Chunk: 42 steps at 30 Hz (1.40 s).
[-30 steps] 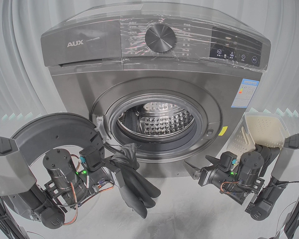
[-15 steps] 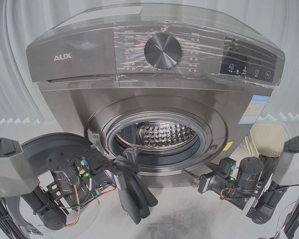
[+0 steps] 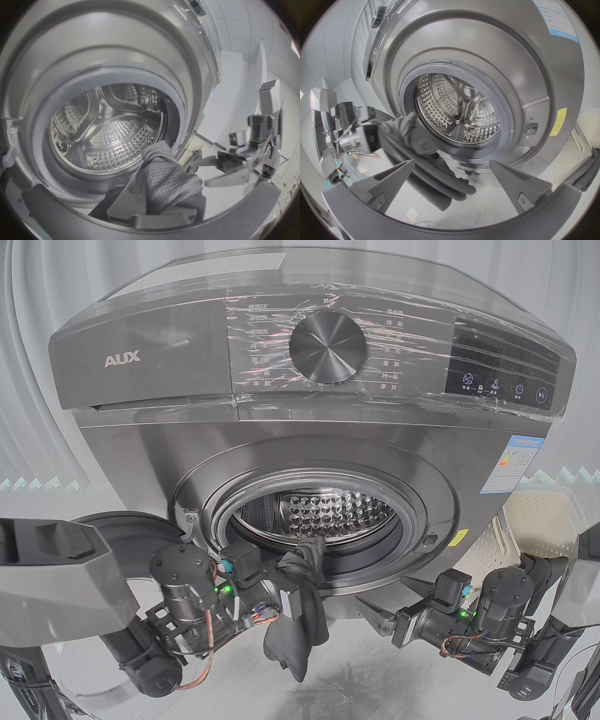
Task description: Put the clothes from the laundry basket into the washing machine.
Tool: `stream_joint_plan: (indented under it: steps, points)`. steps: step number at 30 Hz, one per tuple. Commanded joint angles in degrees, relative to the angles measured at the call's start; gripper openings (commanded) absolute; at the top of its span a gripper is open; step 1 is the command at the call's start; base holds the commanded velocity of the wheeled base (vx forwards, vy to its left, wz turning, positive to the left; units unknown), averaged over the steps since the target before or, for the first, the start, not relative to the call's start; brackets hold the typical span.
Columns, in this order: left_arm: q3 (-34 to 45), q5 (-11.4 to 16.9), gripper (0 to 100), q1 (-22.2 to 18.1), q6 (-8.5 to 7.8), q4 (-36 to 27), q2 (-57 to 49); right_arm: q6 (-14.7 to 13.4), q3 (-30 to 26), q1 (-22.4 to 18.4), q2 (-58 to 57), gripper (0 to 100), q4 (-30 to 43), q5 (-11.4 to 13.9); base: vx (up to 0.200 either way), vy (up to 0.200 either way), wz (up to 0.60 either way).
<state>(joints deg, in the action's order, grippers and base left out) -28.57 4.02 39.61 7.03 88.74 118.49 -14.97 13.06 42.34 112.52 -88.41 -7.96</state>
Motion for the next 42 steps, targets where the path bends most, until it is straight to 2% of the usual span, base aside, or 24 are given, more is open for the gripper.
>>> stream_joint_plan:
  steps: [1,3,5,7,8,11,18,19,20,21,22,23,24,27,31,38,42]
  points:
    - [-11.42,0.9,0,-1.46,0.17,-0.05,12.29,0.03,-0.49,0.46,-0.37,100,-0.01,0.05,0.0,0.0,0.0]
    - [-16.78,1.51,0,-1.46,0.26,-0.05,16.6,-0.06,-0.49,0.38,-0.37,100,-0.01,0.05,0.0,0.0,0.0]
    - [-22.05,0.99,0,-1.46,0.26,-0.05,20.73,-0.06,-0.4,0.46,-0.28,100,-0.01,0.05,0.0,0.0,0.0]
    - [-24.16,0.9,0,-1.55,0.17,-0.23,22.22,-0.06,-0.49,0.46,-0.28,100,-0.01,0.05,0.0,0.0,0.0]
    - [-28.64,0.9,0,-1.81,0.26,-1.37,24.59,-0.06,-0.49,0.46,-0.37,100,-0.01,0.14,0.0,0.0,0.0]
    - [-34.97,0.64,0,-3.31,0.26,-4.36,27.23,-0.15,-0.31,0.38,-0.37,100,-0.01,0.14,0.0,0.0,0.0]
    - [-53.78,-3.23,0,-7.26,0.09,-20.62,28.81,-0.15,-0.05,0.2,0.07,100,-0.01,0.31,0.0,0.0,0.0]
    - [-54.31,-3.32,0,-7.35,0.09,-20.97,28.9,-0.15,-0.05,0.2,0.07,100,-0.01,0.31,0.0,0.0,0.0]
    - [-60.9,-4.81,0,-8.58,-0.35,-25.01,30.39,-0.15,-0.05,0.2,0.16,100,-0.01,0.31,0.0,0.0,0.0]
    - [-62.04,-5.08,0,-8.67,-0.35,-25.72,30.75,-0.15,-0.14,0.2,0.16,100,-0.01,0.31,0.0,0.0,0.0]
    - [-68.37,-6.57,0,-9.28,-0.53,-29.23,32.59,-0.24,-0.14,0.2,0.16,100,-0.01,0.31,0.0,0.0,0.0]
    - [-68.98,-6.66,0,-9.28,-0.53,-29.58,32.86,-0.24,-0.14,0.2,0.16,100,-0.01,0.31,0.0,0.0,0.0]
    - [-76.63,-8.07,0,-9.81,-1.06,-33.8,35.05,-0.24,-0.14,-0.06,0.16,100,-0.01,0.31,0.0,0.0,0.0]
    - [-86.02,-8.68,0,-10.16,-1.67,-40.13,38.39,-0.24,-0.14,-0.15,0.07,100,-0.01,0.31,0.0,0.0,0.0]
    - [-86.02,-8.94,0,-10.69,-2.55,-43.65,39.8,-0.24,-0.22,-0.24,0.07,100,-0.01,0.31,0.0,0.0,0.0]
    - [-86.02,-9.38,0,-11.66,-2.38,-42.15,39.89,-0.24,-0.14,-0.41,0.07,100,-0.01,0.31,0.0,0.0,0.0]
    - [-86.02,-10.53,0,-12.36,-2.38,-42.07,39.45,-0.24,-0.14,-0.33,0.16,100,-0.01,0.31,0.0,0.0,0.0]
